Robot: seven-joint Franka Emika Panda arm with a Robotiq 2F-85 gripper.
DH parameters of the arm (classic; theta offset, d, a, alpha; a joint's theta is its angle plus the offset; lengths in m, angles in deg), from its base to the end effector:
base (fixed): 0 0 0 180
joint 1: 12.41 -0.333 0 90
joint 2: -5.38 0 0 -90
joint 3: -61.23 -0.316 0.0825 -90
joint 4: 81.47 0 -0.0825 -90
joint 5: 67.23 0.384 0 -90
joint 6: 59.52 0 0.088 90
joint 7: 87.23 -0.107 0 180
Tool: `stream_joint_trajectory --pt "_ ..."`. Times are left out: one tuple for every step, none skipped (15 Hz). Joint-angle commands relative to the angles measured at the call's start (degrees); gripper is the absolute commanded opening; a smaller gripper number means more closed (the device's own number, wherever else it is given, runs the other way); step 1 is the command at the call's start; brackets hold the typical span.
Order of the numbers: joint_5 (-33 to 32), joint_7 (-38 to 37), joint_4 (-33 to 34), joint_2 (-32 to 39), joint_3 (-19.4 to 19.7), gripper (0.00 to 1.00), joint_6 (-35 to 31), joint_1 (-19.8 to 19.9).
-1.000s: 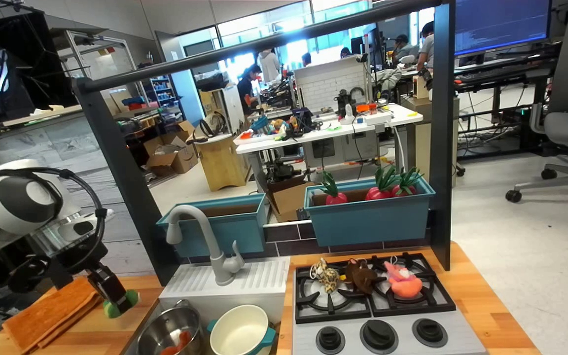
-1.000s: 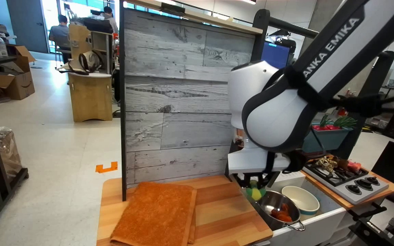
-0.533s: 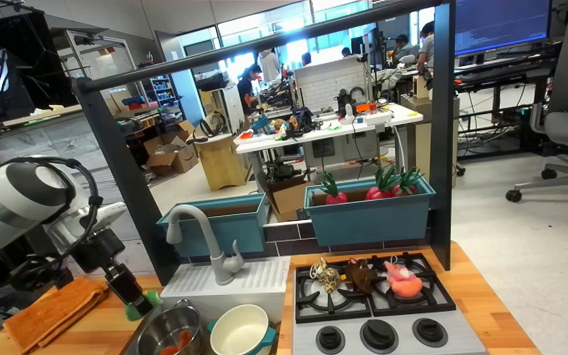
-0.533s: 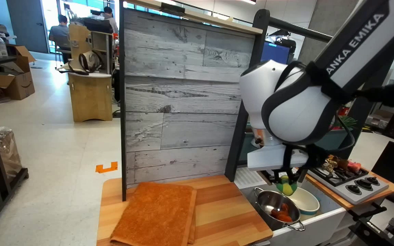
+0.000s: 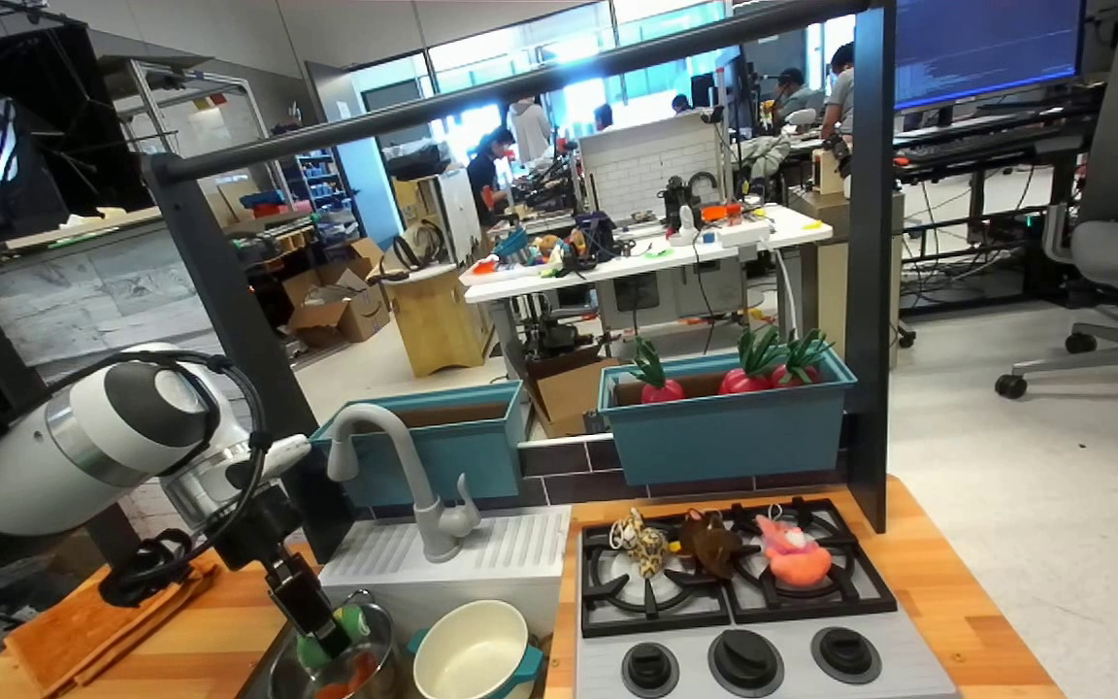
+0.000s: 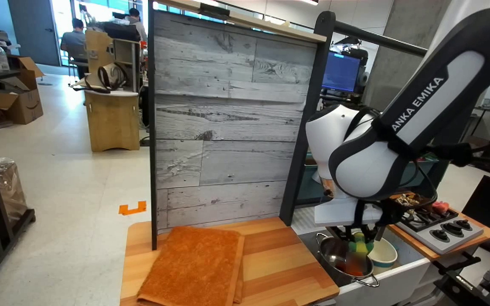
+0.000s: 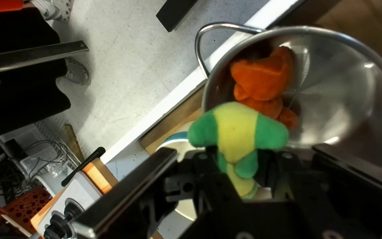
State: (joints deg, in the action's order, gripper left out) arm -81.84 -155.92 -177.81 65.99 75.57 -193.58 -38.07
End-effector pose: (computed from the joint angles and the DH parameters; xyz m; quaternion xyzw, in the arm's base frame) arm 0.5827 0.1085 -0.0201 0.9045 -0.3318 -0.0224 0.2671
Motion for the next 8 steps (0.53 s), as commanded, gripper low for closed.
stream_joint_trajectory --pt "-2.1 0.0 -5.6 -5.5 -1.5 0.53 -3.7 -0.9" --pt "-2.6 0.3 -8.1 -8.1 -1.9 0.62 -5.6 -1.5" --pt "-3.3 -0.2 -10.7 -10.6 -1.9 0.68 -8.1 -2.5" --pt "-4.5 -0.7 -14.5 -13.9 -1.6 0.74 -12.3 -3.9" --pt "-5.8 -1.5 -16.9 -16.0 -1.0 0.83 -15.7 -5.4" --pt "-7.1 -2.3 -19.4 -18.3 -0.4 0.89 -18.8 -7.1" --pt "-8.8 -2.8 -22.1 -20.9 0.3 0.98 -21.6 -8.9" --pt "-10.6 -4.2 -24.6 -23.2 1.4 1.0 -24.3 -11.4"
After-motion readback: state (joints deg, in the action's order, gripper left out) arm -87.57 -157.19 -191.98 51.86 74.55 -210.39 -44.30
